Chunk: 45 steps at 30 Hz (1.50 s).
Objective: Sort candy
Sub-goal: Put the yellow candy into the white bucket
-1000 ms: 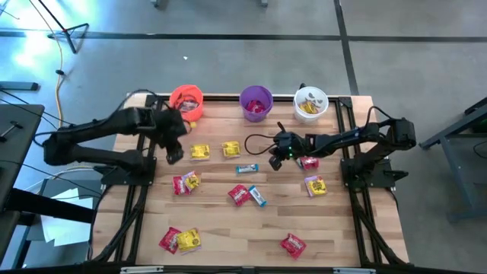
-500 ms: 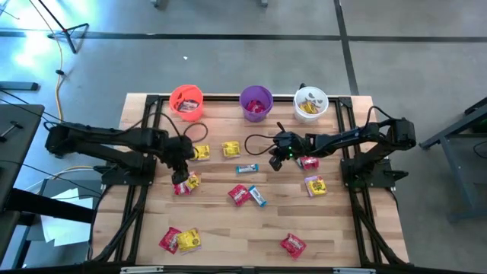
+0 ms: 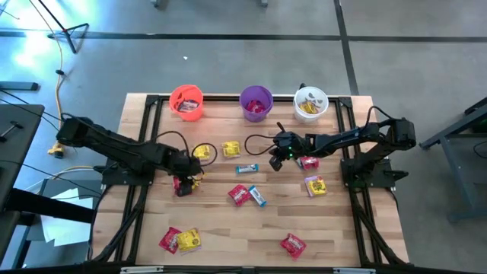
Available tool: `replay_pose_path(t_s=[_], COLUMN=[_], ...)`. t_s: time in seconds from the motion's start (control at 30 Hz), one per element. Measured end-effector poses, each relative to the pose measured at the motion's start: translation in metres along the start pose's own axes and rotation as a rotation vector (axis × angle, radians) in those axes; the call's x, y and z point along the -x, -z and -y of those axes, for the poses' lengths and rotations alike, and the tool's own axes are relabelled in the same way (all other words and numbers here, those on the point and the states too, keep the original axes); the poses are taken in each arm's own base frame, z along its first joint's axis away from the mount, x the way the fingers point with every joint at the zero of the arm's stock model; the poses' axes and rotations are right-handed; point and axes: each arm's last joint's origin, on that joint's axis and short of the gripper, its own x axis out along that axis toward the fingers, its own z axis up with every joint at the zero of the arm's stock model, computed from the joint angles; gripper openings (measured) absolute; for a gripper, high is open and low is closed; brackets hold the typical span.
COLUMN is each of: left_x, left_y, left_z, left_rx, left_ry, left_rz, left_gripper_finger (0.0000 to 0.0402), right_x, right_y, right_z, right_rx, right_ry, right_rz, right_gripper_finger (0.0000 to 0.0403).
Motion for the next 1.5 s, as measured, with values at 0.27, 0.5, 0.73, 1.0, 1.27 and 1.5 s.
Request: replay_pose_path(t_s=[0.27, 0.5, 0.73, 1.0, 1.27, 1.5], left_x=[-0.022, -0.015, 0.015, 0.043, 0.056, 0.051], left_y=[-0.001, -0.004, -0.030, -0.066, -0.089, -0.100], left_z=[0.002, -0.004, -0.027, -0.068, -0.090, -0.096], left_rx=[0.071, 0.063, 0.168, 0.363, 0.516, 0.592], left_ry=[-0.024, -0.003, 0.155, 0.342, 0.280, 0.153], left_rz=[-0.100, -0.079, 0.125, 0.528, 0.836, 0.883], left_gripper_finger=[0.0176, 0.0034, 0.0008, 0.0001, 0.0000, 0.0000], right_x=[0.000, 0.000, 0.001, 0.010, 0.021, 0.036], right_y=[0.000, -0.002, -0.014, -0.038, -0.071, -0.115], right_z=[0.000, -0.001, -0.008, -0.020, -0.035, -0.052], right_rx=[0.019, 0.016, -0.017, -0.118, -0.153, -0.059], right_ry=[0.000, -0.012, -0.093, -0.270, -0.329, -0.120], right_rz=[0.000, 0.024, 0.142, 0.377, 0.493, 0.449], right_gripper_finger=[0.0001, 0.0001, 0.0001, 0.0001, 0.0028, 0.0140])
